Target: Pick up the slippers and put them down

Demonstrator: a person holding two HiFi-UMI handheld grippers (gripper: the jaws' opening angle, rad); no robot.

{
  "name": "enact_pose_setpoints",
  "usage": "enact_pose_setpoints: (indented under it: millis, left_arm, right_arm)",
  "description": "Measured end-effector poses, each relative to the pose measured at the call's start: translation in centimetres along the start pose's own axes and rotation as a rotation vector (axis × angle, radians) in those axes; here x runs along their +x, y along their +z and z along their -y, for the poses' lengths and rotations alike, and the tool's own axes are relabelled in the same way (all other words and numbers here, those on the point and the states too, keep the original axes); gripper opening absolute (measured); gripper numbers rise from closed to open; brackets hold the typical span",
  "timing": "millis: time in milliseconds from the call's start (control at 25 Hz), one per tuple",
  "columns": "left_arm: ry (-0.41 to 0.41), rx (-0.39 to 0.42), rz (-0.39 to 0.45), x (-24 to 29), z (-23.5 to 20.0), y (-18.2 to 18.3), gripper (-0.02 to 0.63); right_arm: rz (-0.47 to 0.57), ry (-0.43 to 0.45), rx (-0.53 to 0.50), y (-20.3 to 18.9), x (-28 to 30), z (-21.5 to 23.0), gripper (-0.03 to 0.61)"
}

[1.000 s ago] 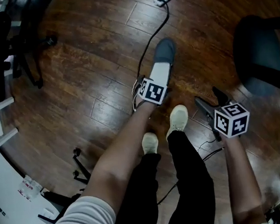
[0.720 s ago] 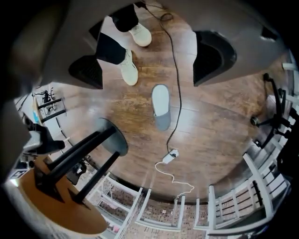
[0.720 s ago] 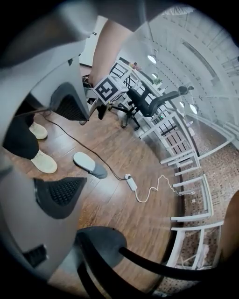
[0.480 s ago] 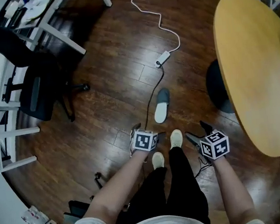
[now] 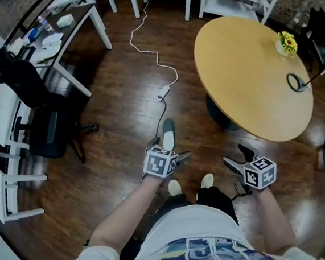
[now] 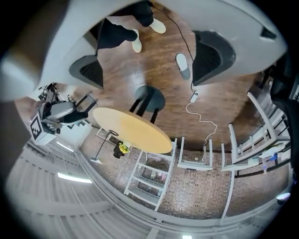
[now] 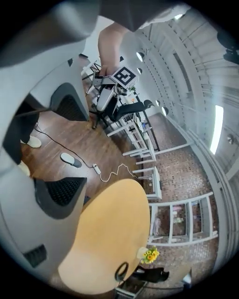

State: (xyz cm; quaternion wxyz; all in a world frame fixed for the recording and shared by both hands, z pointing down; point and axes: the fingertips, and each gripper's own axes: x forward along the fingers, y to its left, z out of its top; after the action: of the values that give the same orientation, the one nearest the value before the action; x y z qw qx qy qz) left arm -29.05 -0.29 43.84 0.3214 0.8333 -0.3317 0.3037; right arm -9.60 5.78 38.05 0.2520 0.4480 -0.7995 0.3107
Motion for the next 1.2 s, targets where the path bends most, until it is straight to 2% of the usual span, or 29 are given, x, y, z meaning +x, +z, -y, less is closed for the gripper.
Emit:
enact_pose_setpoints:
  millis: [200, 280, 480, 640, 800, 1000, 1200]
  left_arm:
    - [-0.033, 0.074, 0.006, -3.2, 8.7, -0.6, 0.592]
    - [-0.024, 0.102, 0.008, -3.5, 11.1, -1.7, 0.561]
    - [-0.015, 0.125, -0.001, -0.5, 18.4, -2.8, 0.569]
    - [-0.012, 0.146, 0.021, 0.6, 26.5, -0.7, 0.578]
    - [0.012, 0.17, 0.025, 1.3, 31.9, -0.2, 0.578]
    - [-0.01, 0.17, 0.003, 0.9, 38.0, -1.1, 0.578]
    - [-0.001, 0.189, -0.018, 1.2, 41.2, -1.8, 0.578]
  right_arm:
    - [0.095, -0.099, 0.08, -3.6, -11.1, 2.4, 0.365]
    - [0.135, -0.124, 0.119, -6.0, -14.1, 3.3, 0.365]
    - [0.201, -0.181, 0.184, -12.0, -21.7, 8.4, 0.365]
    - [0.211, -0.222, 0.219, -14.9, -29.4, 12.6, 0.364]
    - [0.224, -0.24, 0.227, -17.5, -33.6, 15.6, 0.364]
    - [0.219, -0.259, 0.257, -20.3, -39.1, 16.6, 0.364]
    - [0.225, -0.274, 0.279, -22.5, -41.4, 17.5, 0.364]
